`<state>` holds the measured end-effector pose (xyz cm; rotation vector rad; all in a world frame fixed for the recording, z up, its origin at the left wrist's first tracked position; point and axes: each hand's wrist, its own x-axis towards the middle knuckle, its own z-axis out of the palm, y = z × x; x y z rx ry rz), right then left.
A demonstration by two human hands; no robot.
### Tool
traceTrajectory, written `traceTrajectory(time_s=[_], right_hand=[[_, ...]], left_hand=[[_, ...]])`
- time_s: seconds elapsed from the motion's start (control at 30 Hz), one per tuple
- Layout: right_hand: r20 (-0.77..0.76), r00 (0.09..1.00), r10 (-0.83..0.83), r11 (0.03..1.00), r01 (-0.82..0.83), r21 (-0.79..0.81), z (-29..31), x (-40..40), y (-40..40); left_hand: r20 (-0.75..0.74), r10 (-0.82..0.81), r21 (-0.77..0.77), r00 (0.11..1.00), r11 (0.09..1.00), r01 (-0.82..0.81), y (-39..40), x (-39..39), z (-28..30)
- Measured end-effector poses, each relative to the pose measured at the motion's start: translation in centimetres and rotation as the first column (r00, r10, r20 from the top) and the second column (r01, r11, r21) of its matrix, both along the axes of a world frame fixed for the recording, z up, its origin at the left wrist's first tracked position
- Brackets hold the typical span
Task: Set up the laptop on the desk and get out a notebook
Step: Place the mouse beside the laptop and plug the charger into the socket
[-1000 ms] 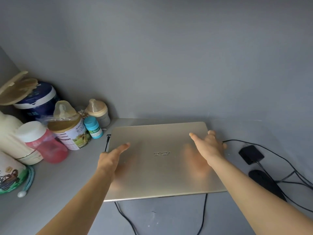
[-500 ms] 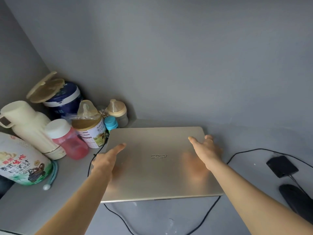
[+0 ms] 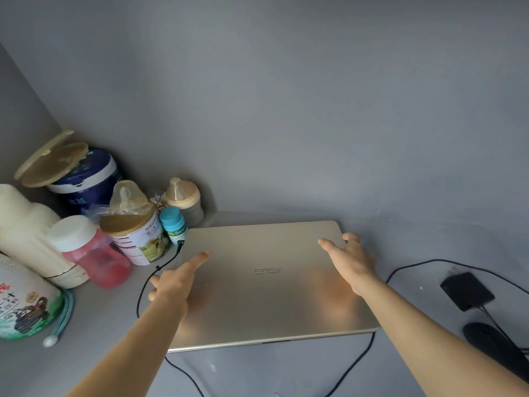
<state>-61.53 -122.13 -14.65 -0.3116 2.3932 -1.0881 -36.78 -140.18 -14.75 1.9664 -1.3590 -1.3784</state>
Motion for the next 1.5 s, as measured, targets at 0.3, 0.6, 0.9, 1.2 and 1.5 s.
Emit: traceTrajectory(time_s=[0.3,0.6,0.9,1.2,1.5], right_hand=[[-0.008,0.998,-0.061,0.998,0.061,-0.007,0.3,-2.2,3.7],[0.012,0.999,-0.036,0.999,0.036,-0.032,0.6,-3.0,6.2],[0.016,1.0,-0.019,0.987,0.021,-0.159,1.0,-2.7,8.6],[-0.065,0.994,-0.082,0.987,0.072,-0.144,1.8,-3.3,13.3],[-0.149,0.97,-0.191,0.975,0.17,-0.141,3.4,-3.9,18.3]], left_hand=[[0.029,-0.095,0.04,0.995,0.995,0.093,1.1,-4.0,-1.5],[0.063,-0.191,0.037,0.98,0.981,0.189,1.9,-5.8,-1.9],[-0.042,-0.207,0.178,0.978,0.961,0.211,-0.5,-4.2,-5.9],[0.012,-0.277,0.087,0.961,0.957,0.275,2.5,-2.4,-4.9],[0.004,-0.3,0.055,0.954,0.953,0.299,4.0,-1.0,-4.5]])
